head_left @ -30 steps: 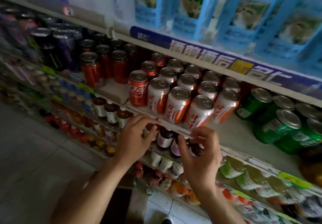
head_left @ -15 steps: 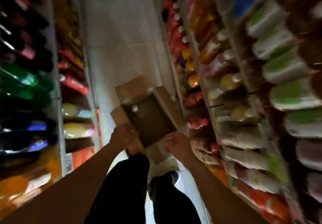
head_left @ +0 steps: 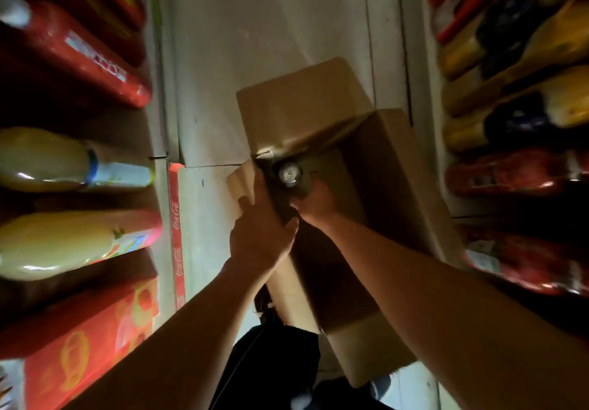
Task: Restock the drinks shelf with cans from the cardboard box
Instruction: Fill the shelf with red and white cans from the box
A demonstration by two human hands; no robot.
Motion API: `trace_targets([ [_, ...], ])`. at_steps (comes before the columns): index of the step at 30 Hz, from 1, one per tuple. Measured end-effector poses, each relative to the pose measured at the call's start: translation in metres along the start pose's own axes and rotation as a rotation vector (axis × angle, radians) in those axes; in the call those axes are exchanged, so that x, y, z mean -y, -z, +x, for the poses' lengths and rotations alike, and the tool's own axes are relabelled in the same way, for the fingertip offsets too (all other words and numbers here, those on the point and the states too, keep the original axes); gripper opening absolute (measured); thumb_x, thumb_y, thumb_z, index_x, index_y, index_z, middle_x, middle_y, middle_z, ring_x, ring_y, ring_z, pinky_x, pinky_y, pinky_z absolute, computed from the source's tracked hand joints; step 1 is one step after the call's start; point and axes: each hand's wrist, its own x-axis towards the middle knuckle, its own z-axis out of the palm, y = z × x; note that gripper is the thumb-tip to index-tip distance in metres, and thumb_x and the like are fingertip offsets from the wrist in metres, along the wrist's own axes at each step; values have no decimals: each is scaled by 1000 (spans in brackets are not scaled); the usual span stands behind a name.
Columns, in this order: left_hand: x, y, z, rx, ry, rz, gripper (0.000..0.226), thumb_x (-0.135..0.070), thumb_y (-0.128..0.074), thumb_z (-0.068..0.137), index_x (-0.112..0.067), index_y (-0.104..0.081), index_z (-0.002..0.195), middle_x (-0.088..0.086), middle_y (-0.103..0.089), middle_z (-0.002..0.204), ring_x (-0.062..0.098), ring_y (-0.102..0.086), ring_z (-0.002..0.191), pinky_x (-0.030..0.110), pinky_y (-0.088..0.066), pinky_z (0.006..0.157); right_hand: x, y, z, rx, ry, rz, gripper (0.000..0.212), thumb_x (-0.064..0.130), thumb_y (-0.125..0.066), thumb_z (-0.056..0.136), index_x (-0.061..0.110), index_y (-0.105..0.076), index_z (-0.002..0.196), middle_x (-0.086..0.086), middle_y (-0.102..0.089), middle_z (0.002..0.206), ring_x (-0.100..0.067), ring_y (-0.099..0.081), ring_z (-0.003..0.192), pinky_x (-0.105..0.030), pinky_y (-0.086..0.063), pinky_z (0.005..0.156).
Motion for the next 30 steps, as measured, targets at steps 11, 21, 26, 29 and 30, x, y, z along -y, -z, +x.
trace_targets([
  [11,31,-15,34,32,-207,13,65,-41,-63,88,-36,-27,142,8,-36,122,34,-65,85,39,-56,80,-24,-53,93,-116,-6,61,62,32,-78,73,9,-56,126,-11,-66,119,-27,-62,111,-29,-48,89],
  [21,-28,65,-47,109,-434,-208,122,-47,-95,42,-29,-33,145,2,-42,136,11,-45,118,23,-41,97,49,123,-144,5,-20,452,22,30,-74,84,9,-70,90,-21,-73,82,-26,-71,59,-34,-59,53],
  [26,-115,162,-147,251,-691,-225,73,-30,-95,51,-23,-62,116,-10,-70,101,4,-66,89,28,-55,80,117,235,-297,-92,83,468,30,41,-76,80,12,-73,85,-12,-73,72,-27,-71,58,-33,-57,50],
  [29,-180,230,-252,241,-797,-306,58,-17,-93,56,-23,-64,106,-11,-72,93,0,-68,87,15,-53,75,147,310,-418,-157,225,468,39,48,-79,75,18,-70,98,-2,-71,74,-16,-67,60,-25,-49,45],
  [30,-186,238,-260,278,-780,-365,56,-13,-92,58,-23,-64,105,-10,-72,93,0,-68,88,14,-53,76,153,310,-429,-151,264,457,44,42,-83,72,21,-66,106,1,-72,81,-13,-68,65,-23,-48,46],
])
